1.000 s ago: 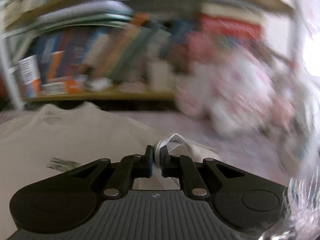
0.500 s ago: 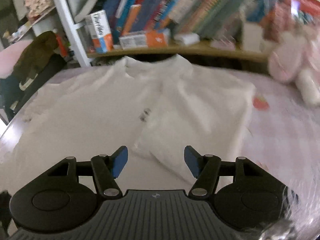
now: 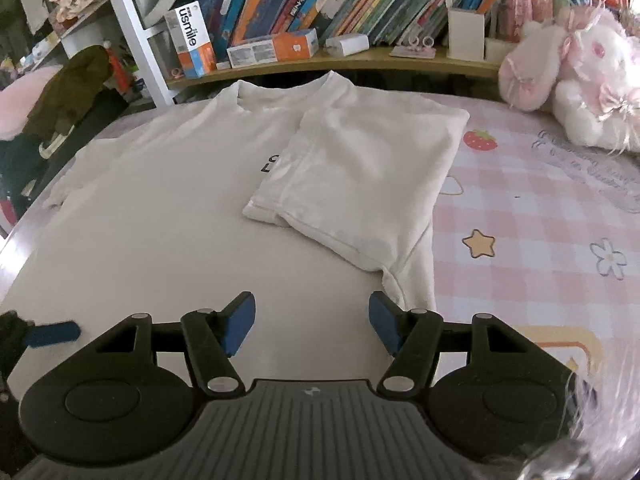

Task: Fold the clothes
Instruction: 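Open the right tool and lift it away from the folded side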

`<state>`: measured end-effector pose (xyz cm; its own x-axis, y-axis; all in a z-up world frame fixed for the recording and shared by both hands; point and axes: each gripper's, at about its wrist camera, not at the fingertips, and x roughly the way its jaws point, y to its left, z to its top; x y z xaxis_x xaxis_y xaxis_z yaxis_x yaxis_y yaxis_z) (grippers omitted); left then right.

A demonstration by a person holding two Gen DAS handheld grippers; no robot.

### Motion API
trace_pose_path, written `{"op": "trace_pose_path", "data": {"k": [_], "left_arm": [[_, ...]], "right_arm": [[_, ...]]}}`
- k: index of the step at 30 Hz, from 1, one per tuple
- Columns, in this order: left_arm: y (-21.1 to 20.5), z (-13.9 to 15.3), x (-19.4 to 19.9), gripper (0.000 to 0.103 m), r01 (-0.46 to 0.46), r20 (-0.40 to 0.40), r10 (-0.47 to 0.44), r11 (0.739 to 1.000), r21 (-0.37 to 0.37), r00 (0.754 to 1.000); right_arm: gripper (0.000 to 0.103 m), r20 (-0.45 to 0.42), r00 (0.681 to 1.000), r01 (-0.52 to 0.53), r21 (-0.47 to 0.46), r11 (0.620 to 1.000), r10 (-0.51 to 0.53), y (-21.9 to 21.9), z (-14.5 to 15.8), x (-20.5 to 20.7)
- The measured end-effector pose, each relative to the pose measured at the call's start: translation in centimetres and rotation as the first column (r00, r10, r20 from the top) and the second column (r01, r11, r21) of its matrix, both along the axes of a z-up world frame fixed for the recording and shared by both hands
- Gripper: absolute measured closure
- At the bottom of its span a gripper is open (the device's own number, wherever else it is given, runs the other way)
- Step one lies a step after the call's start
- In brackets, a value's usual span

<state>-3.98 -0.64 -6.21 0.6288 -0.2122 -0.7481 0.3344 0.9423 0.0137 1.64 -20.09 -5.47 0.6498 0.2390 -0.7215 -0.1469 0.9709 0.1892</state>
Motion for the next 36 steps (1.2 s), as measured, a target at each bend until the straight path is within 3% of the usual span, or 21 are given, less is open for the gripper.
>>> {"op": "trace_pose_path", "data": {"k": [3, 14, 19, 25, 36], "left_arm": [[0.0, 0.0, -0.1, 0.0, -0.007, 0.002, 0.007, 1.0, 0.0, 1.0], [-0.3, 0.1, 0.0, 0.0, -0.043, -0.011, 0.043, 0.999, 0.006, 0.999], [-0.5, 0.4, 0.1, 0.0, -0.089, -0.026, 0.09, 0.996, 0.028, 0.996], [-0.2, 1.7, -0.3, 0.0, -0.126, 0.027, 0.125, 0.992, 0.027, 0.992], [-0.3, 2.4, -0.7, 0.0, -0.136, 0.038, 0.135, 0.99, 0.028, 0.99]], "right_arm": [[0.027, 0.005, 1.0, 0.009, -0.04, 0.999, -0.009, -0.1, 0.3, -1.1], [0.008, -0.028, 0.998, 0.057, -0.131, 0.99, -0.061, -1.0, -0.5, -5.7], [0.008, -0.031, 0.998, 0.05, -0.168, 0.985, -0.056, -0.8, -0.9, -6.3], [0.005, -0.002, 0.999, 0.04, -0.171, 0.984, -0.041, -0.8, -0.4, -6.6], [0.005, -0.019, 0.999, 0.042, -0.166, 0.985, -0.046, -0.9, -0.5, -6.3]]}}
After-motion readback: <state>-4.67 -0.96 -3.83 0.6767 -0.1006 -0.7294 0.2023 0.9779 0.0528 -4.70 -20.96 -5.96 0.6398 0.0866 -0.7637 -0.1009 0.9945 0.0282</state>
